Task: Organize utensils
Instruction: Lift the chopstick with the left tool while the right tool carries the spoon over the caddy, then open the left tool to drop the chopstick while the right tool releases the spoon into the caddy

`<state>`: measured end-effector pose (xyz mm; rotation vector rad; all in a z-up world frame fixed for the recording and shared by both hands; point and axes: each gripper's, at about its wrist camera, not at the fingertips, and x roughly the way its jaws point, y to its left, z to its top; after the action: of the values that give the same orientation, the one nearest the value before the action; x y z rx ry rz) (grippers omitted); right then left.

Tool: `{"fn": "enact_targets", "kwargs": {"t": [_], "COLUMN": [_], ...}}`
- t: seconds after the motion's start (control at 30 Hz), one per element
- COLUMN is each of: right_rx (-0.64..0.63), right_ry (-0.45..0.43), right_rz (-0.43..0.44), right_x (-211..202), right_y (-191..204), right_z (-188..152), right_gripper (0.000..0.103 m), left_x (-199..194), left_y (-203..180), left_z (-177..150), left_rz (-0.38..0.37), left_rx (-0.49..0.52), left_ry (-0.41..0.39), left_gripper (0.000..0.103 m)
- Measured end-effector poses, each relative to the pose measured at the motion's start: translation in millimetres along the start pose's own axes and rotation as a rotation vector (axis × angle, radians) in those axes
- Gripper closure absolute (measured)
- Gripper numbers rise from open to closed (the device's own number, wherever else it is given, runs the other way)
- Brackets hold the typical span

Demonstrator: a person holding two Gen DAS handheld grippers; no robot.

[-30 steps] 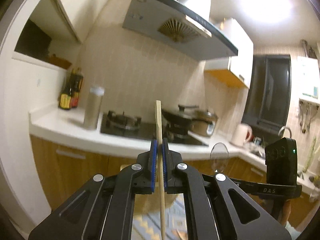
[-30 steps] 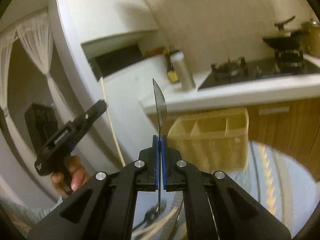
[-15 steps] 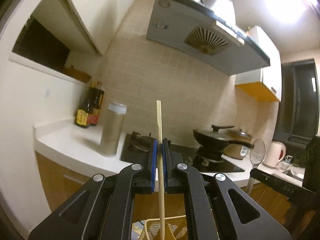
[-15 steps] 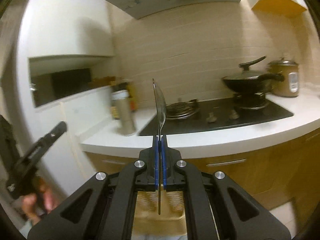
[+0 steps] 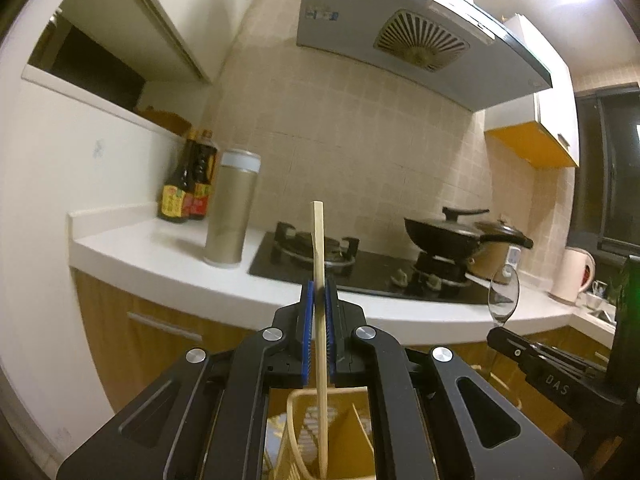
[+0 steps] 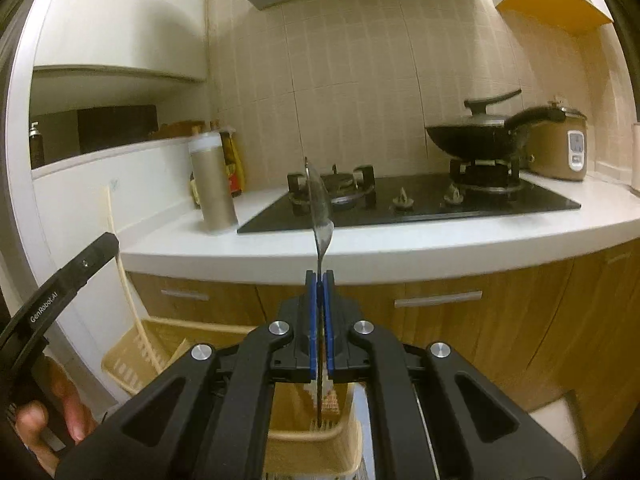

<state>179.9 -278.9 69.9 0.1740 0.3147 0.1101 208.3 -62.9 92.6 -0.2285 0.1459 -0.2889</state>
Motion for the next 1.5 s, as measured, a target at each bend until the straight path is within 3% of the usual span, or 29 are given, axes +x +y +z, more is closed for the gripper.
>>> {"fn": "enact_targets", "kwargs": {"t": [0.07,0.1,0.2,0.33,0.67,0.9,1.33,1.5], "right_rx": [0.007,0.02,0.03,0.028,0.036,0.006,0.035,0.033], "right_ry": [0.02,0.034,0.042,0.052,0.198,0.333,0.716,0.835], "right_rz": [0.02,0.038,0.039,0.032,0.037,0.029,0.003,-0.009], "right_x": [-3.7,-7.0,-22.5,-50.4,-109.4,-135.0,-109.1,-97.4], "right_y": [-1.0,-2.9,-5.2,-7.1,4.9,26.2,19.0,15.2], "right_z": [-3.2,-5.1,-9.0,-14.5,-23.9,-37.3,-112.3,-138.9], "right_gripper": [0.098,0.092,0.069,0.059,0.058,0.058,0.058,0.058], "left_x": [-5.7,-10.7,-24.7,-46.7,-110.7,-138.4,-136.0,-132.5], "left_y": [2.1,4.3,8.4,10.8,4.5,3.7,50.1,58.7], "left_z": [-1.3,-0.4,2.7,7.8,15.5,-0.9,-103.3,-134.1], "left_rz": [-0.022,-0.023,-0.035,-0.042,-0.131,-0.199,-0.249,-0.267], "left_rx": [0.002,-0.002,-0.011,0.001,0.062,0.094,0.047,0.055], "left_ry": [0.012,0.014,0.025,0.07,0.258,0.437,0.945,1.074], "left_gripper": [0.083,0.072,0.069,0.061,0.06,0.06,0.061,0.061]}}
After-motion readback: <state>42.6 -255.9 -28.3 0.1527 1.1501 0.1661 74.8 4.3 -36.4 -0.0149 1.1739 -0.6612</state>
